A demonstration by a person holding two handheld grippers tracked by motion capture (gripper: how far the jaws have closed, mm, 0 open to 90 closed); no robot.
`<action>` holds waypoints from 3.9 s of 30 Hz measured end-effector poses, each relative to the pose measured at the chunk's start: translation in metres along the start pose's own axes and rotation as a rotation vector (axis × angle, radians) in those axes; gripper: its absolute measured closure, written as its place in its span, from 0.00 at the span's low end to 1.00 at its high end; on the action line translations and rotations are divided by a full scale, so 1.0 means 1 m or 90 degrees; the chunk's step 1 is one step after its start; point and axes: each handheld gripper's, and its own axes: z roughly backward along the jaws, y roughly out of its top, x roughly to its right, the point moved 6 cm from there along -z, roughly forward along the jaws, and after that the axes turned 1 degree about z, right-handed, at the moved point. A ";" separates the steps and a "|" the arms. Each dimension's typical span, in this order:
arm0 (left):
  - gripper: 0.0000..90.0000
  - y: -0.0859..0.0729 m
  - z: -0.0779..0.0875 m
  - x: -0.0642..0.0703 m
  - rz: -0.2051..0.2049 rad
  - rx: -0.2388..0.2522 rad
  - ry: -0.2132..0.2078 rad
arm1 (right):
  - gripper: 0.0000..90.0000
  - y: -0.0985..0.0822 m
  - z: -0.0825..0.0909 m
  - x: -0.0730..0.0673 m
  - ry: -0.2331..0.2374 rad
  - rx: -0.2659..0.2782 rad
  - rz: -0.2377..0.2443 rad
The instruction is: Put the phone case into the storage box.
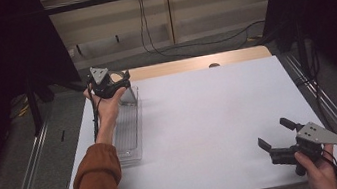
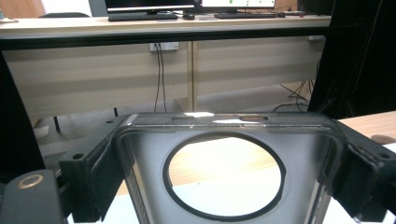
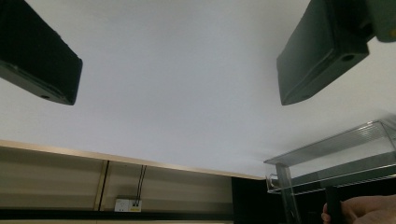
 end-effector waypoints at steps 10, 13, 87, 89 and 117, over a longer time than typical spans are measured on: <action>0.12 0.000 -0.004 0.001 0.007 0.001 -0.013 | 0.00 0.000 0.000 0.000 0.002 0.002 0.001; 0.11 -0.001 -0.006 0.003 0.010 0.000 -0.020 | 0.00 0.000 0.000 0.000 0.000 0.002 -0.001; 0.03 0.023 -0.013 0.001 0.005 0.018 -0.039 | 0.00 -0.001 0.001 -0.002 0.017 -0.001 0.003; 0.03 0.025 -0.011 0.002 0.010 0.025 -0.048 | 0.00 -0.001 0.001 -0.002 0.017 -0.001 0.002; 0.03 0.022 0.033 0.001 0.017 0.034 -0.069 | 0.00 0.000 0.001 -0.001 0.008 0.003 0.002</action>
